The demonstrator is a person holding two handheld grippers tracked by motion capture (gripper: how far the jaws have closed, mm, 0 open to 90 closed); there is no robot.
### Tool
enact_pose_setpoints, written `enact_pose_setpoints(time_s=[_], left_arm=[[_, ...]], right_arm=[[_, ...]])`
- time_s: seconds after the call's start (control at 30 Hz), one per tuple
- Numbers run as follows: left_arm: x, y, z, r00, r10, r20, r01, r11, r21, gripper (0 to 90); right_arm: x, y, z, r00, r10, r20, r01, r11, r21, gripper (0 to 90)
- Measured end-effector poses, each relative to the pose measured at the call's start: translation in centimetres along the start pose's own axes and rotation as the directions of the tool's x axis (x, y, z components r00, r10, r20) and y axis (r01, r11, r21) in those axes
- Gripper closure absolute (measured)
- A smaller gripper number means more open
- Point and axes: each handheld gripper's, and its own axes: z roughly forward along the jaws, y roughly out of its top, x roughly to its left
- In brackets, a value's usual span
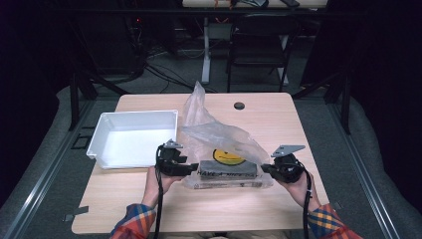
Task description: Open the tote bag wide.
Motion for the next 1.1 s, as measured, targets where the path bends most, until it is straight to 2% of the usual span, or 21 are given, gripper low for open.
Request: enact_pose_setpoints(time_s=[0.07,0.1,0.2,0.23,0.3,0.33,0.37,0.4,0.53,0.6,0.63,0.67,0.7,0.73,0.77,0.83,0.87,0.9,0.93,0.97,1.1], left_arm=[[0.4,0.1,0.5,0.9992,-0.033,0.024,0.033,0.9994,-0.009,41.7],[0.6,0.0,0.8,0.9989,-0.041,0.022,0.041,0.9991,-0.013,43.2],[0.9,-0.1,1.4,0.9977,-0.051,0.045,0.051,0.9987,0.001,60.7],[0.9,-0.1,1.5,0.9975,-0.049,0.051,0.048,0.9988,0.012,68.4],[0.7,-0.3,1.6,0.9980,-0.045,0.045,0.044,0.9990,0.003,78.8],[0.8,-0.2,1.5,0.9984,-0.006,0.056,0.004,0.9996,0.028,83.9],[0.6,-0.3,1.6,0.9991,-0.012,0.040,0.011,0.9997,0.022,87.8],[0.5,-0.3,1.5,0.9987,-0.002,0.050,0.000,0.9997,0.024,90.0],[0.2,-0.4,1.6,0.9991,0.009,0.042,-0.010,0.9995,0.030,90.0],[0.3,-0.4,1.4,0.9998,0.009,0.018,-0.009,0.9999,0.011,90.0],[0.4,-0.3,1.4,1.0000,-0.009,0.002,0.009,0.9999,-0.013,86.0],[0.6,-0.2,1.2,0.9998,-0.012,-0.014,0.012,0.9999,-0.006,74.5],[0.5,-0.1,1.2,0.9984,-0.038,-0.043,0.036,0.9988,-0.034,67.7],[0.9,0.0,1.0,0.9973,-0.017,-0.071,0.016,0.9998,-0.010,57.8],[0.9,0.0,1.1,0.9974,-0.020,-0.069,0.020,0.9998,-0.008,53.0],[1.2,0.0,1.3,0.9975,-0.036,-0.061,0.035,0.9994,-0.003,49.9],[1.4,-0.1,1.6,0.9989,-0.036,-0.031,0.037,0.9991,0.022,49.4],[1.6,-0.1,1.9,0.9991,-0.037,-0.019,0.038,0.9985,0.039,48.6],[1.7,-0.2,2.1,0.9990,-0.041,-0.017,0.042,0.9980,0.047,51.2],[1.6,-0.3,2.5,0.9973,-0.074,-0.001,0.074,0.9970,0.022,58.4],[1.4,-0.5,2.7,0.9982,-0.058,0.015,0.057,0.9978,0.035,85.8]], right_arm=[[0.0,-0.1,0.0,1.0000,-0.003,0.000,0.003,1.000,0.000,90.0],[0.0,-0.1,-0.1,1.0000,0.004,0.002,-0.004,1.000,-0.006,90.0],[-0.2,-0.2,-0.2,1.0000,0.002,-0.004,-0.002,1.000,0.002,90.0],[-0.2,-0.2,-0.2,1.0000,0.002,-0.004,-0.002,1.000,0.004,90.0],[-0.2,-0.3,-0.2,1.0000,0.010,0.000,-0.010,1.000,-0.005,90.0],[-0.3,-0.3,-0.2,1.0000,0.007,0.001,-0.007,1.000,-0.003,90.0],[-0.3,-0.4,-0.2,0.9999,0.010,0.003,-0.010,1.000,-0.006,90.0],[-0.4,-0.4,-0.2,0.9999,0.013,0.001,-0.013,1.000,-0.008,90.0],[-0.6,-0.5,-0.4,0.9999,0.016,0.003,-0.016,1.000,-0.009,90.0],[-0.7,-0.6,-0.5,0.9997,0.026,0.002,-0.025,1.000,-0.013,90.0],[-0.8,-0.6,-0.5,0.9996,0.028,-0.002,-0.028,1.000,-0.011,90.0],[-0.8,-0.7,-0.5,0.9996,0.029,0.000,-0.029,0.999,-0.012,90.0],[-0.9,-0.7,-0.5,0.9996,0.028,0.000,-0.028,1.000,-0.010,90.0],[-0.9,-0.7,-0.5,0.9995,0.031,0.004,-0.030,0.999,-0.013,90.0],[-0.9,-0.7,-0.5,0.9996,0.030,0.003,-0.030,0.999,-0.013,90.0],[-1.0,-0.7,-0.4,0.9994,0.035,0.004,-0.035,0.999,-0.010,90.0],[-1.0,-0.7,-0.3,0.9994,0.034,0.002,-0.034,0.999,-0.007,90.0],[-1.0,-0.7,-0.3,0.9995,0.033,0.004,-0.032,0.999,-0.004,90.0],[-1.0,-0.7,-0.3,0.9994,0.034,0.004,-0.034,0.999,-0.004,90.0],[-1.0,-0.7,-0.3,0.9994,0.034,0.005,-0.034,0.999,-0.005,90.0],[-1.1,-0.8,-0.4,0.9992,0.039,0.009,-0.039,0.999,-0.011,90.0]])
